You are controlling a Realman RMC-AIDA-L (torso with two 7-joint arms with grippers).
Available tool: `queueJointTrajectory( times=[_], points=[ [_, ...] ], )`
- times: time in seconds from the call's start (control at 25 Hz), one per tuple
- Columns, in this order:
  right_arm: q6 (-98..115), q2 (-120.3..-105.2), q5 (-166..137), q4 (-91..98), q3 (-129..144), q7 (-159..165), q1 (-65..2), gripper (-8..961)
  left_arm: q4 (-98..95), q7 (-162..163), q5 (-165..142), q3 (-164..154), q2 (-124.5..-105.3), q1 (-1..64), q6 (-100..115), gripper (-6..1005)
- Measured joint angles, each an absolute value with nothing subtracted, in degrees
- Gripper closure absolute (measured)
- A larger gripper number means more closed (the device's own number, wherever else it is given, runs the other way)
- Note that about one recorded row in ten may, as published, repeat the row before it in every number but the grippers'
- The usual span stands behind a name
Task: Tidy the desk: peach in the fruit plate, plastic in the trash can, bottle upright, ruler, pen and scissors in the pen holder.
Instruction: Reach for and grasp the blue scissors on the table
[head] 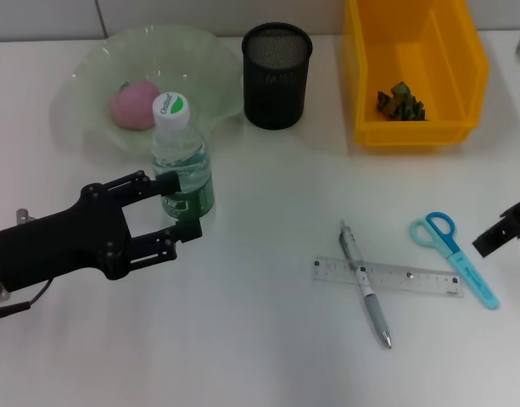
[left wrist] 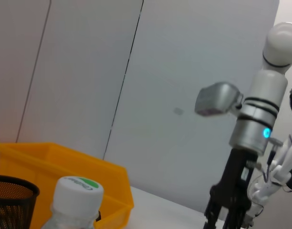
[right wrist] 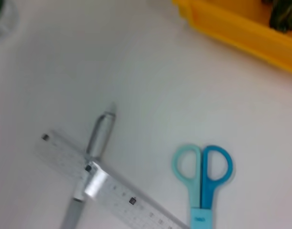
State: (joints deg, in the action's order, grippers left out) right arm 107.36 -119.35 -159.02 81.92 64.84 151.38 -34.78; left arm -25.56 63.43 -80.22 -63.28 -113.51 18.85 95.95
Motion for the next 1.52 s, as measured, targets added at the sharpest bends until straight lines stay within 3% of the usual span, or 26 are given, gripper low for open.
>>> queueJointTrajectory(
  times=[0.64, 0.84, 1.52],
  points=[
    [97.13, -119.55, -157.12, 76.43, 76.67, 156.59, -31.02, 398, -25.74, 63.24, -80.25, -63.50, -114.01, 18.95, 95.45, 256],
    [95.76, -119.55, -157.11, 75.79, 78.04, 157.01, -30.95, 499, -25.56, 63.22, -80.24, -63.52, -114.11, 18.93, 95.23, 256],
    [93.96, -119.49, -157.62, 74.94, 80.34, 158.37, -31.09, 499, -25.36, 62.53, -80.24, -63.65, -114.18, 18.56, 94.85, 256]
  ],
)
